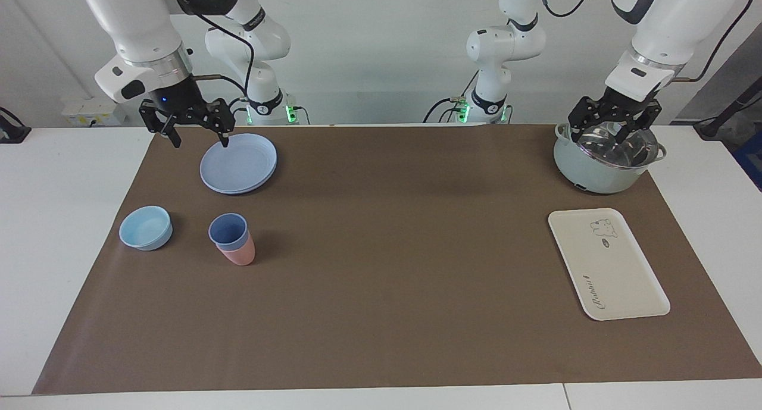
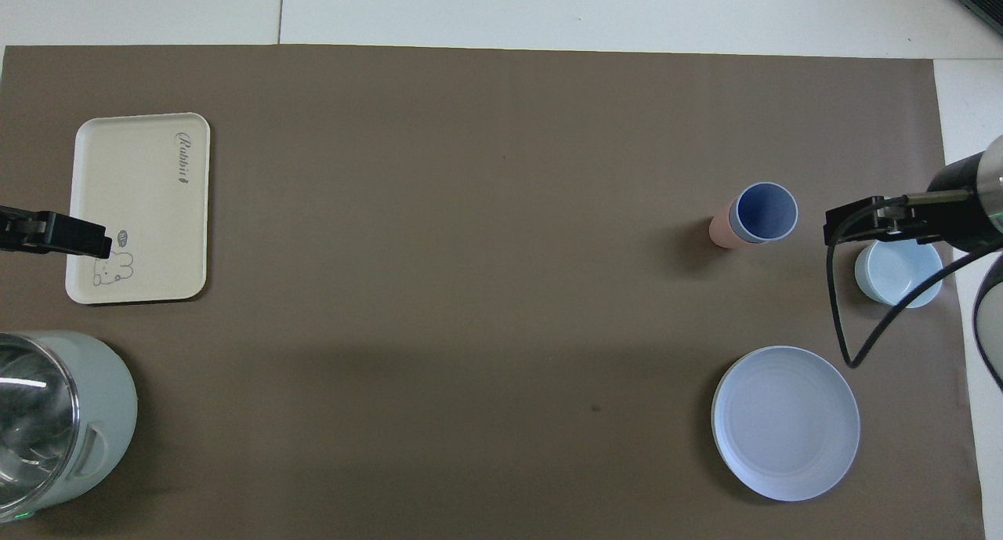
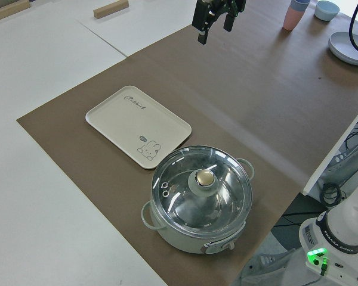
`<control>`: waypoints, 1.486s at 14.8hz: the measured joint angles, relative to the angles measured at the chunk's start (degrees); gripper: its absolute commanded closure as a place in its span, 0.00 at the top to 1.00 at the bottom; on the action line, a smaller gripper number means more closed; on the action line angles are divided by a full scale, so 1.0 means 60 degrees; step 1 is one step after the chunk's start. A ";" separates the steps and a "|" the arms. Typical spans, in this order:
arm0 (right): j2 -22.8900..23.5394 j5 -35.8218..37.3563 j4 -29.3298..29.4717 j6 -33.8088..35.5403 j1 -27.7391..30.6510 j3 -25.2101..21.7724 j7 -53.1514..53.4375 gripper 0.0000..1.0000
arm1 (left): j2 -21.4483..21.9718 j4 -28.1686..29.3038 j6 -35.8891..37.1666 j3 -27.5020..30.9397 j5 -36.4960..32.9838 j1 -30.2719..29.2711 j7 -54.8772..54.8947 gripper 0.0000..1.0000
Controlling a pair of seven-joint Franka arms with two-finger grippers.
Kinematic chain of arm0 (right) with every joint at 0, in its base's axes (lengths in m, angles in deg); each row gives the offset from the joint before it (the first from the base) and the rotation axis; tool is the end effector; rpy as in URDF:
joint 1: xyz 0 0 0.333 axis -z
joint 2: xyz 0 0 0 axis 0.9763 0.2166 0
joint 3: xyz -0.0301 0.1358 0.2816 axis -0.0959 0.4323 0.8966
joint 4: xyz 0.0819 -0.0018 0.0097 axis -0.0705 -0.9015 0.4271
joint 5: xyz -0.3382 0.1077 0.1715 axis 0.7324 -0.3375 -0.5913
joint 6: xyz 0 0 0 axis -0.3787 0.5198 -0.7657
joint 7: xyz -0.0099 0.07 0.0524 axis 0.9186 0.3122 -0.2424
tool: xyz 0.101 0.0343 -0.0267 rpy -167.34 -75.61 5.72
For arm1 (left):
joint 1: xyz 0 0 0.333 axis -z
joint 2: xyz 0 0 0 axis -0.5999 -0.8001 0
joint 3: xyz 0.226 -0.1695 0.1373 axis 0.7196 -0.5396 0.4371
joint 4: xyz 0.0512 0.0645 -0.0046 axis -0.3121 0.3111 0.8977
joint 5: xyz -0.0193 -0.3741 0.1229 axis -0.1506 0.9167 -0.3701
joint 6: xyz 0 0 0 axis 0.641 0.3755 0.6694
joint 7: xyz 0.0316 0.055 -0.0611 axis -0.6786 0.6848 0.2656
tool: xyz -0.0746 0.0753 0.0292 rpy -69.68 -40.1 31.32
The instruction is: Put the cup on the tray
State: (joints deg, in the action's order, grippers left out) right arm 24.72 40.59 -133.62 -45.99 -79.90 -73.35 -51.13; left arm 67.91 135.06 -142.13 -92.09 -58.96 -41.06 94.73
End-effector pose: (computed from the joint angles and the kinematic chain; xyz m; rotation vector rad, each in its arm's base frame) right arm 0.5474 0.0344 0.6201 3.1267 -0.0122 0.0115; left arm 0.5367 -0.0150 0.6170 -3.1246 0.2240 -0.0040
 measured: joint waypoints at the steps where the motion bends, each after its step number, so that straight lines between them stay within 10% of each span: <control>1: 0.0000 0.0000 0.0000 0.0000 -0.0001 0.0000 0.0000 1.00 | 0.0000 0.0000 0.0000 0.0000 0.0000 0.0000 0.0000 1.00; 15: 0.0020 -0.0131 -0.0004 -0.0433 0.0515 -0.0097 0.1202 0.92 | 0.0000 0.0000 0.0000 0.0000 0.0000 0.0000 0.0000 1.00; 22: 0.1260 -0.0904 0.0002 -0.1820 0.1731 -0.0164 0.3410 0.89 | 0.0000 0.0000 0.0000 0.0000 0.0000 0.0000 0.0000 1.00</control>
State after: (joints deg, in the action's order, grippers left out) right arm 32.28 35.17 -133.61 -56.92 -69.52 -74.34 -30.67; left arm 67.91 135.06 -142.13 -92.09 -58.96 -41.06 94.73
